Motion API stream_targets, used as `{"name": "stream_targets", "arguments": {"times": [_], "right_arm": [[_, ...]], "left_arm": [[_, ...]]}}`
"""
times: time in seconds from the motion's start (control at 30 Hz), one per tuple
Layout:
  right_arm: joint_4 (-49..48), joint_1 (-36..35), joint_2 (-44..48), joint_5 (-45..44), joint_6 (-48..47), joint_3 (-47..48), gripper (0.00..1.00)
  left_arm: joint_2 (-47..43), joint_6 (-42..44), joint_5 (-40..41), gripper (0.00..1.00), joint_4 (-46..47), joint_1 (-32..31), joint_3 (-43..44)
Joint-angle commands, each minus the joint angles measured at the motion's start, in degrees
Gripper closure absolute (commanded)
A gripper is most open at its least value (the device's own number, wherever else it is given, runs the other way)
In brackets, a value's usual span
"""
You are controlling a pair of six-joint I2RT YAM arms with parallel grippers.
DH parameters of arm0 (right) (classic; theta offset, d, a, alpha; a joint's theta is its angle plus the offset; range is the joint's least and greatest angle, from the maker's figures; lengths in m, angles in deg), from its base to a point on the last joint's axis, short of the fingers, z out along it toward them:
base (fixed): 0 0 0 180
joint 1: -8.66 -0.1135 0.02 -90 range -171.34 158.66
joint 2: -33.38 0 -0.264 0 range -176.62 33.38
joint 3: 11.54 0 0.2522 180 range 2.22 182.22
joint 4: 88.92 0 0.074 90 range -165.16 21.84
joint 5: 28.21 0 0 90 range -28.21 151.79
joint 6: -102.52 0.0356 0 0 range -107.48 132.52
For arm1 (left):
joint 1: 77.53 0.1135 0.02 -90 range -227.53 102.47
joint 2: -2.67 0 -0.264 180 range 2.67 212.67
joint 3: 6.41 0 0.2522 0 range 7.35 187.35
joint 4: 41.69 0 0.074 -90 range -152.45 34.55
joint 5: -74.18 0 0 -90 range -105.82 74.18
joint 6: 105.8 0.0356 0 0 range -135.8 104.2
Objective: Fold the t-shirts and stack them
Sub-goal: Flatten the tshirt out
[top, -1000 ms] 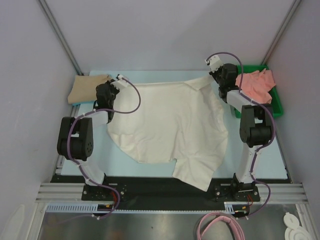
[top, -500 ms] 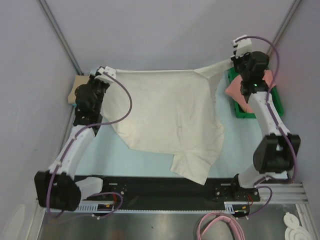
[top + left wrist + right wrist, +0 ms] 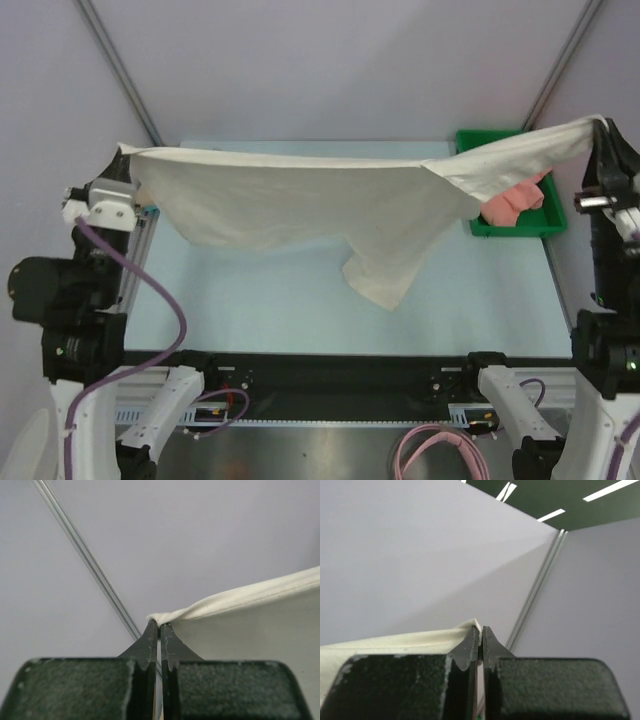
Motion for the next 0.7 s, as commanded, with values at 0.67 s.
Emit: {"name": "stream_targets", "arguments": {"times": [0.67], "right_arm": [[-6.09, 0.48, -10.19, -2.26, -5.91, -7.36, 1.0]], "left_arm": [[5.94, 3.08, 3.15, 1.0, -2.14, -0.08, -9.31]]}}
